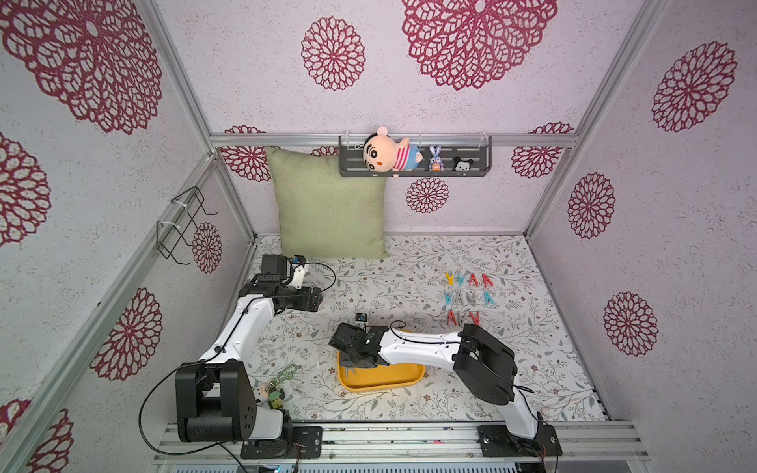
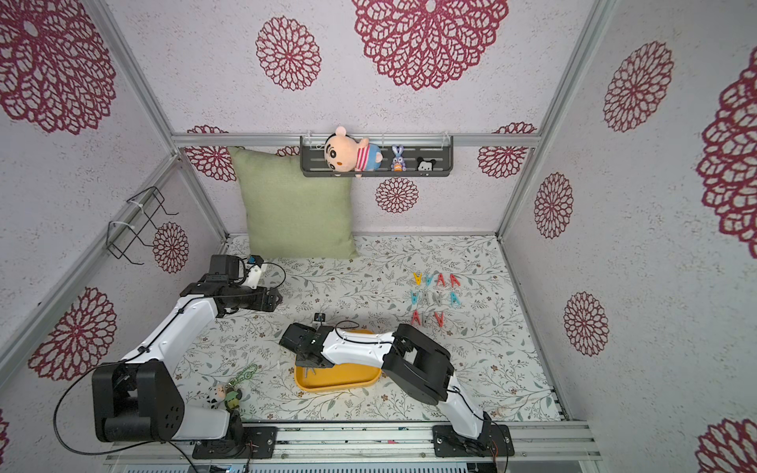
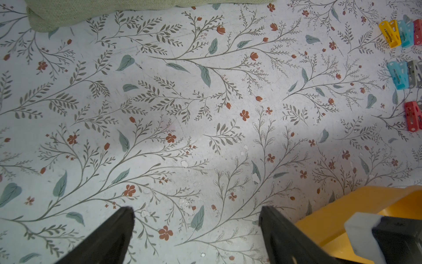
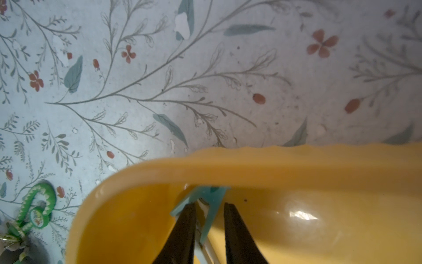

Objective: Take the clothespins out of the storage box
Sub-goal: Pick up the clothespin from the storage box.

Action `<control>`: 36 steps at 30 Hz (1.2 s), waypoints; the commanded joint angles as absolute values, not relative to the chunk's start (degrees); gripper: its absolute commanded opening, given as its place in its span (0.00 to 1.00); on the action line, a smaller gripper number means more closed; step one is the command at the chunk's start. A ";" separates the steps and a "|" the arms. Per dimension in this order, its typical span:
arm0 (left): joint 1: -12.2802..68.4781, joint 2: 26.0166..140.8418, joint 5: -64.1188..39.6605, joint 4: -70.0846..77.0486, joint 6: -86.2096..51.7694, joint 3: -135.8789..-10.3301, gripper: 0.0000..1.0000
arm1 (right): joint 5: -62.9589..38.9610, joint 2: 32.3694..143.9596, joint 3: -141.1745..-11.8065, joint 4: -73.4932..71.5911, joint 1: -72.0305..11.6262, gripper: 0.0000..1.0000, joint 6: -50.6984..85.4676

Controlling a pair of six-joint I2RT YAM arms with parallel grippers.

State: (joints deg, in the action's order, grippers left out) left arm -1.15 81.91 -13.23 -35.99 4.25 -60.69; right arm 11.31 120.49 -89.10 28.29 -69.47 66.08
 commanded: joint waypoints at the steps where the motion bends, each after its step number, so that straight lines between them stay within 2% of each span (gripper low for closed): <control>1: -1.59 80.93 -14.04 -35.07 4.22 -60.29 0.94 | 12.35 121.44 -88.99 29.26 -69.06 0.27 66.47; 17: -1.62 81.12 -14.40 -35.32 4.04 -60.45 0.94 | 13.15 122.83 -89.20 29.39 -68.82 0.26 65.92; 36: -1.59 81.30 -14.68 -35.46 4.03 -60.64 0.94 | 18.17 116.86 -87.44 32.99 -69.34 0.27 67.15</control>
